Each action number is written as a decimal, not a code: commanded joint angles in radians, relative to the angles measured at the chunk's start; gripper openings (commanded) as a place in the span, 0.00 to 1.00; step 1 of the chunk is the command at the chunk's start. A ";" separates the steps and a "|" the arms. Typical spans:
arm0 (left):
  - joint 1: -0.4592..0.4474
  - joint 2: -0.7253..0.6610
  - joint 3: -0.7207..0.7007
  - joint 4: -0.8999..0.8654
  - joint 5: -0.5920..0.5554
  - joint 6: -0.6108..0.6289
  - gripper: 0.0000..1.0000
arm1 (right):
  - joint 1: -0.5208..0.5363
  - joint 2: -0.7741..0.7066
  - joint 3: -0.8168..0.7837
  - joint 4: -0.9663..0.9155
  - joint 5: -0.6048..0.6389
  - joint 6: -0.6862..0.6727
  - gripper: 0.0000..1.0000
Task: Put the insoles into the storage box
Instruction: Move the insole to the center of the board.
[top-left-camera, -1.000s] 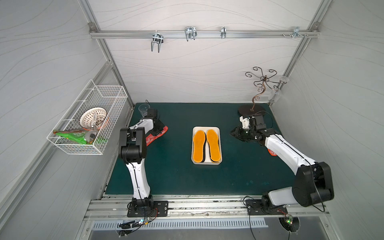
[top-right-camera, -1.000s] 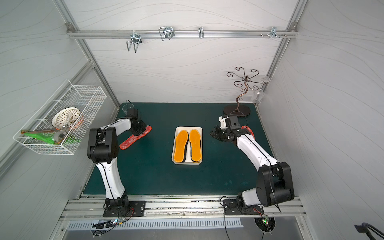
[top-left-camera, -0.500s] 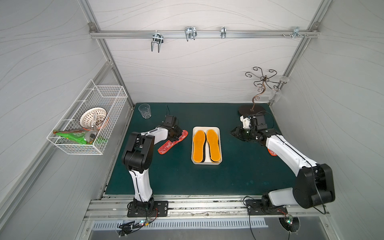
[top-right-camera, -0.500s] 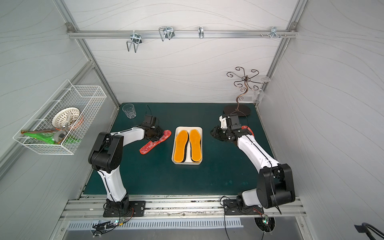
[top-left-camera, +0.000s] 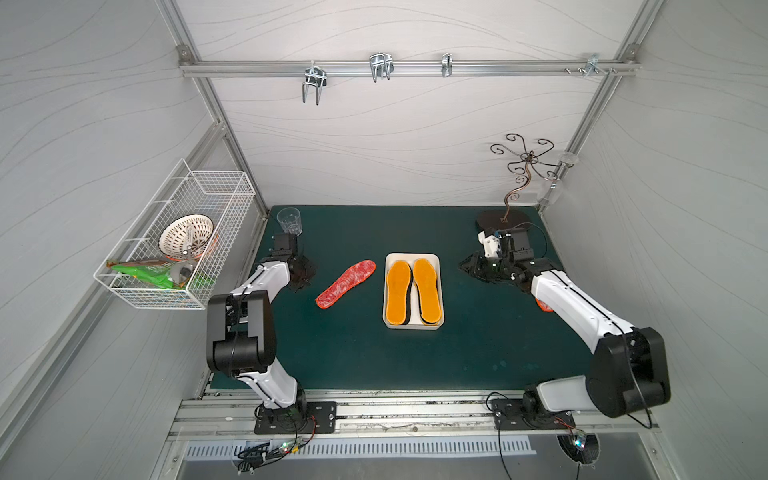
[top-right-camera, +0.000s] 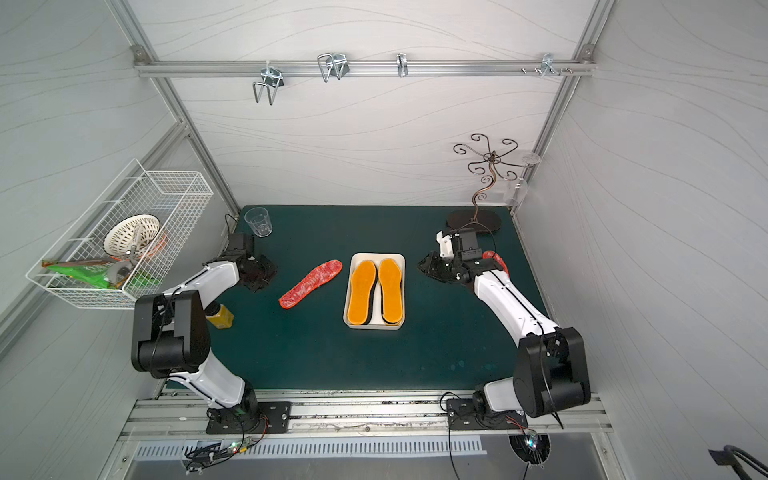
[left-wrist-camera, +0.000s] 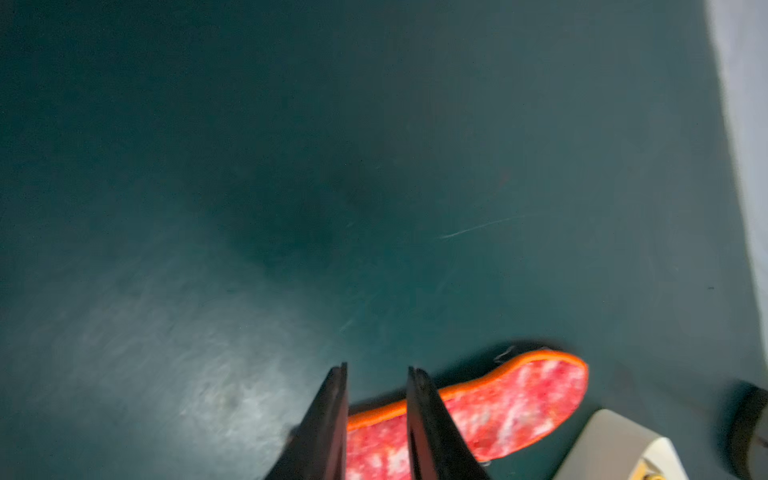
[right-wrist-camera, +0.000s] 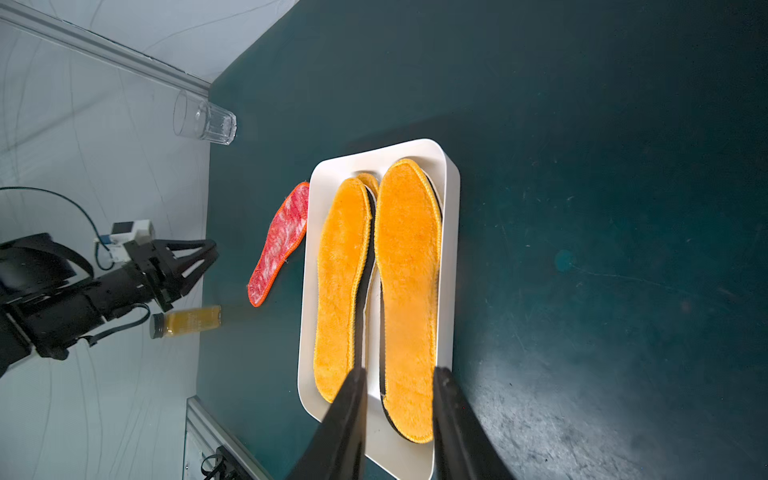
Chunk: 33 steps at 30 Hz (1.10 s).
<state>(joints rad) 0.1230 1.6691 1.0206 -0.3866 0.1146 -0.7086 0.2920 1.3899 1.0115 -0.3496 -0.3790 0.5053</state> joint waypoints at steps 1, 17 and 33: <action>-0.016 0.033 0.004 0.023 0.053 0.044 0.29 | 0.018 -0.011 0.007 0.017 -0.010 -0.015 0.31; -0.160 -0.028 -0.236 0.100 0.213 -0.037 0.28 | 0.096 0.030 0.055 0.011 -0.008 -0.028 0.32; -0.229 -0.249 -0.192 0.074 0.244 0.092 0.29 | 0.263 0.193 0.192 0.002 -0.105 -0.049 0.33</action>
<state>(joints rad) -0.1555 1.3788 0.7567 -0.3775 0.2981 -0.7086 0.5461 1.5696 1.1854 -0.3523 -0.4362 0.4553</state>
